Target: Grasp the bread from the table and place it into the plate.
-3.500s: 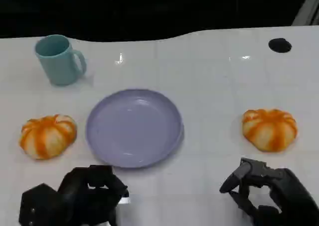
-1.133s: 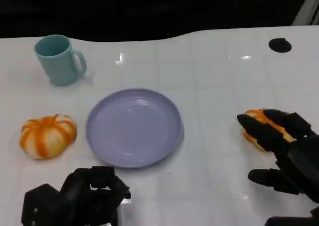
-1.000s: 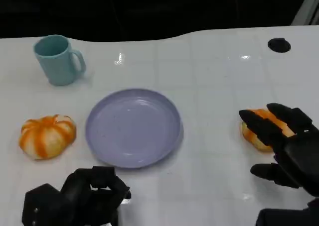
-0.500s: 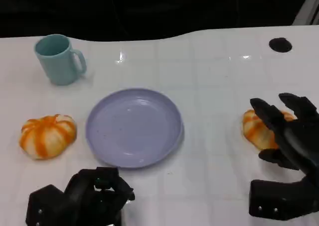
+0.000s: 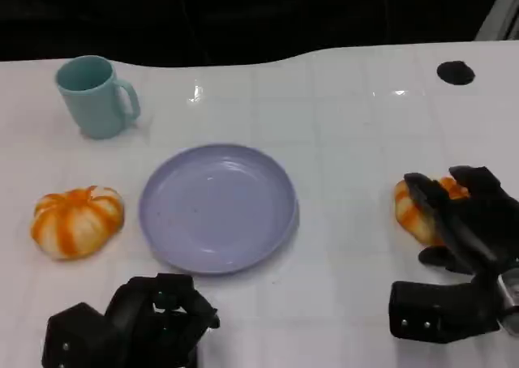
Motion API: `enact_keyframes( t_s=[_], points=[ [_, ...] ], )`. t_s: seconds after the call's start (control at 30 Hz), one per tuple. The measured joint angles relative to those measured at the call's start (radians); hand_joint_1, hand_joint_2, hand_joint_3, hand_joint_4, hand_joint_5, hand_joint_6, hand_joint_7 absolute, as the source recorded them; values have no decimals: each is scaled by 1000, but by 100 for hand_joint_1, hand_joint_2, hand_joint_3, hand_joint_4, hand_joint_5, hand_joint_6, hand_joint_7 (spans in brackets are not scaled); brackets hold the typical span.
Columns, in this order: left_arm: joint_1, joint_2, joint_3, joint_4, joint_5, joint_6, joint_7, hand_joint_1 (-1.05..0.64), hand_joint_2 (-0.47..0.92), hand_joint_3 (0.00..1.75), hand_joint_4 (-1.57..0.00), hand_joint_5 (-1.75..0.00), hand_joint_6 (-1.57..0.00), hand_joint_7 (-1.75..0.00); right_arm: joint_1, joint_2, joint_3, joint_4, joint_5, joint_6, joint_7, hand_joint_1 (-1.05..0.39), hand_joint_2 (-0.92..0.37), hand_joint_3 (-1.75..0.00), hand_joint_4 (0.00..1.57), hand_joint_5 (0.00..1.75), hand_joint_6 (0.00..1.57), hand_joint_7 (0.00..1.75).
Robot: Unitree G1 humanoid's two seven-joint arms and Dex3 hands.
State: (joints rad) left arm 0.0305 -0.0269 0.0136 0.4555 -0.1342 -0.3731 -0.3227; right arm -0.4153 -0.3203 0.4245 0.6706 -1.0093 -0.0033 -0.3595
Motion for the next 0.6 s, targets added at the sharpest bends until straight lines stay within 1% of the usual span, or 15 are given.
enact_keyframes(
  t_s=[0.07, 0.1, 0.17, 0.2, 0.23, 0.27, 0.33, 0.37, 0.4, 0.43, 0.47, 0.5, 0.53, 0.57, 0.6],
  points=[
    [2, 0, 0, -1, -1, 0, 0, -105, 57, 63, -157, -122, -143, -80, -32, 9, 18, 48, 6, 4, -13, -65, -90, -1, 8, 39, 26, 1],
    [3, -1, 0, -1, -1, 0, 0, -105, 56, 63, -157, -122, -143, -80, -49, 13, 28, 74, 9, 6, -18, -62, -91, -2, 14, 38, 28, 2],
    [5, -1, 0, -4, -2, 0, 0, -105, 56, 63, -157, -122, -143, -80, -80, 22, 39, 126, 22, 6, -35, -58, -92, -3, 28, 33, 33, 2],
    [7, -1, 0, -7, -3, 0, 0, -105, 56, 63, -157, -122, -143, -80, -94, 27, 45, 157, 31, 0, -55, -53, -92, -3, 43, 36, 38, 4],
    [8, -1, 0, -10, -3, 0, 0, -105, 57, 62, -157, -122, -143, -80, -105, 30, 51, 188, 42, -13, -80, -44, -91, -2, 71, 47, 53, 8],
    [9, -1, 0, -12, -3, 0, 0, -105, 57, 62, -157, -122, -143, -80, -116, 32, 56, 221, 49, -39, -113, -40, -92, -1, 80, 56, 61, 7],
    [10, -1, 0, -13, -3, 0, 0, -105, 57, 62, -157, -122, -143, -81, -131, 35, 62, 287, 69, -98, -185, -28, -92, -3, 92, 90, 94, 14],
    [10, -1, 0, -14, -3, 0, 0, -105, 57, 62, -157, -122, -143, -81, -137, 36, 65, 318, 78, -128, -225, -25, -92, -4, 94, 99, 105, 15],
    [10, -1, 0, -14, -3, 0, 0, -105, 57, 62, -157, -122, -143, -81, -144, 36, 68, 343, 84, -155, -259, -21, -92, -5, 95, 121, 116, 19],
    [11, -1, 0, -15, -3, 0, 0, -105, 57, 62, -157, -122, -143, -81, -152, 36, 71, 363, 89, -180, -287, -18, -92, -7, 91, 151, 121, 33],
    [11, -1, 0, -15, -3, 0, 0, -105, 57, 62, -157, -122, -143, -81, -159, 36, 76, 380, 91, -206, -314, -17, -91, -9, 89, 162, 118, 48],
    [12, -1, 0, -16, -3, 0, 0, -105, 58, 62, -157, -122, -143, -81, -163, 35, 82, 395, 93, -232, -343, -17, -88, -19, 93, 168, 103, 93],
    [12, -1, 0, -16, -3, 0, 0, -105, 58, 62, -157, -122, -143, -81, -165, 36, 87, 409, 95, -253, -367, -18, -78, -44, 96, 172, 86, 132],
    [12, -1, 0, -16, -3, 0, 0, -105, 58, 62, -157, -122, -142, -81, -166, 36, 95, 421, 95, -271, -396, -19, -72, -57, 96, 173, 82, 138],
    [12, -1, 0, -16, -3, 0, 0, -105, 58, 62, -157, -122, -142, -81, -168, 36, 102, 431, 96, -285, -419, -19, -64, -70, 97, 174, 77, 154]
  ],
)
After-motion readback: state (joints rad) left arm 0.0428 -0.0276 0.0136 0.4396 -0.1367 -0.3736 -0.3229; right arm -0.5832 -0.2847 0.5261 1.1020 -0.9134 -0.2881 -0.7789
